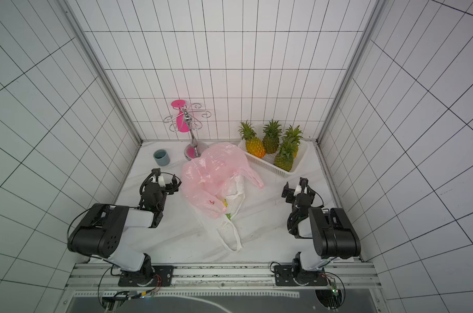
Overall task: Place the pineapple into a plastic bag & tie a knot
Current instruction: Adjust the basket at the center of the board.
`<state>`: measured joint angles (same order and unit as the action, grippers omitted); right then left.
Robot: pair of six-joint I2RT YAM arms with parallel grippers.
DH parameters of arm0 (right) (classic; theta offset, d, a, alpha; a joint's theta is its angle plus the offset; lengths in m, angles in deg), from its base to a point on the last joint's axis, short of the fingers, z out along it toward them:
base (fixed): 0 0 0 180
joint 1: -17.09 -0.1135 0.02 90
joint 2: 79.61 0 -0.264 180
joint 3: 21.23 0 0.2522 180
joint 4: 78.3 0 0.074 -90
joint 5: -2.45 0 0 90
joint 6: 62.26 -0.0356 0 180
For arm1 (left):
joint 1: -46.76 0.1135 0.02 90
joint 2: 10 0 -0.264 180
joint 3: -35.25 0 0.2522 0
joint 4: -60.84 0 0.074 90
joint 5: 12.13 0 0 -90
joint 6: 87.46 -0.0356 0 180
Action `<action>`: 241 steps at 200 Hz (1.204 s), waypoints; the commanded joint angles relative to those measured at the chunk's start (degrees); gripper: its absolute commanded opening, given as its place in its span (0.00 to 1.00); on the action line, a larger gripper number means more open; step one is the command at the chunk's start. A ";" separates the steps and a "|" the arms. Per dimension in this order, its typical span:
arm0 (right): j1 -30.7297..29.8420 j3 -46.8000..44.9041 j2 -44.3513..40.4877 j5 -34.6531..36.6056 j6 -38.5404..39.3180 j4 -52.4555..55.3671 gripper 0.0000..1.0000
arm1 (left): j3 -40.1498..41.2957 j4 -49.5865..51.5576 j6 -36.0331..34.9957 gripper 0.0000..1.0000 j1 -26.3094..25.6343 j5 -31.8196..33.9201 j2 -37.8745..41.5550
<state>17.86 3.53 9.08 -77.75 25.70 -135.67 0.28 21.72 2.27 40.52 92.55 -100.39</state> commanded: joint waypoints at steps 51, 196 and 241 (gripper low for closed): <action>1.07 3.58 0.00 -4.82 1.79 -1.09 0.99 | -0.27 -1.26 -0.34 0.98 0.18 -0.43 0.70; 4.69 15.97 -20.86 5.12 -31.18 42.68 0.91 | -15.36 43.95 30.71 0.80 -5.82 4.14 22.05; 5.51 42.25 -13.18 -11.57 -28.03 67.66 0.67 | -14.50 57.22 33.05 0.51 -16.20 -8.89 29.66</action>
<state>23.22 26.20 -9.81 -81.31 0.94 -88.33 -15.24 65.63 30.92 30.93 89.66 -74.47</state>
